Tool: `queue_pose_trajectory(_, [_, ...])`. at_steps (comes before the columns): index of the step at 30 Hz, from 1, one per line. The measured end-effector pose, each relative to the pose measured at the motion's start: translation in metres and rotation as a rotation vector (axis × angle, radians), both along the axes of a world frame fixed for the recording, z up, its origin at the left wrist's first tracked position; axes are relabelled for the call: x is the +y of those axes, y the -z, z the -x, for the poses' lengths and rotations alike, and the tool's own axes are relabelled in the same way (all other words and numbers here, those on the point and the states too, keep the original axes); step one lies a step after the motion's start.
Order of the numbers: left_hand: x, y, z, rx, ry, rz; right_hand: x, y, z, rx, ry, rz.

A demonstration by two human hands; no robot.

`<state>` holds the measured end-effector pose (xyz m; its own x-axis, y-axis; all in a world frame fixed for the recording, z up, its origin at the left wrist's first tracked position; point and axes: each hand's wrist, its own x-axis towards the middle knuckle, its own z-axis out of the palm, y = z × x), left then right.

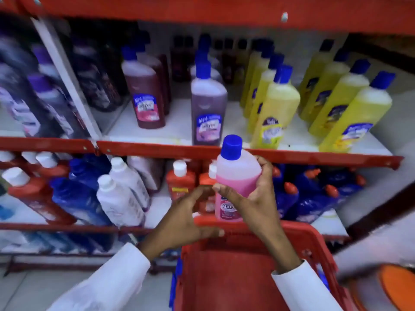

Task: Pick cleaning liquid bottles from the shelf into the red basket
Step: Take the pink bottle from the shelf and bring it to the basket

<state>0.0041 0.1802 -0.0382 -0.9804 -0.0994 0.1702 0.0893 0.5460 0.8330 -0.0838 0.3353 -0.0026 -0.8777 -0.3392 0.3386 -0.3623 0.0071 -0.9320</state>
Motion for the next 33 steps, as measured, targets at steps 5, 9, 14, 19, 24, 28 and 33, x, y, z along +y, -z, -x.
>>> queue_pose_trajectory(5, [0.052,0.075,0.021,-0.063,-0.203,-0.125,0.035,0.086,-0.002,-0.085,-0.105,-0.149])
queue_pose_trajectory(9, [0.073,0.146,0.034,-0.226,-0.263,-0.135,0.057,0.155,0.009,-0.129,-0.143,-0.341])
queue_pose_trajectory(14, [0.086,0.215,0.043,-0.366,-0.344,-0.17,0.067,0.224,0.018,-0.152,-0.122,-0.502])
queue_pose_trajectory(19, [0.092,0.263,0.046,-0.549,-0.405,-0.125,0.063,0.267,0.023,-0.203,-0.168,-0.693])
queue_pose_trajectory(24, [0.093,0.268,0.047,-0.661,-0.385,-0.06,0.061,0.275,0.03,-0.237,-0.222,-0.771])
queue_pose_trajectory(28, [0.08,0.228,0.045,-0.594,-0.295,-0.016,0.065,0.257,0.036,-0.225,-0.268,-0.839])
queue_pose_trajectory(33, [0.044,0.142,0.032,-0.346,-0.209,0.302,0.06,0.197,0.042,-0.017,-0.152,-0.78])
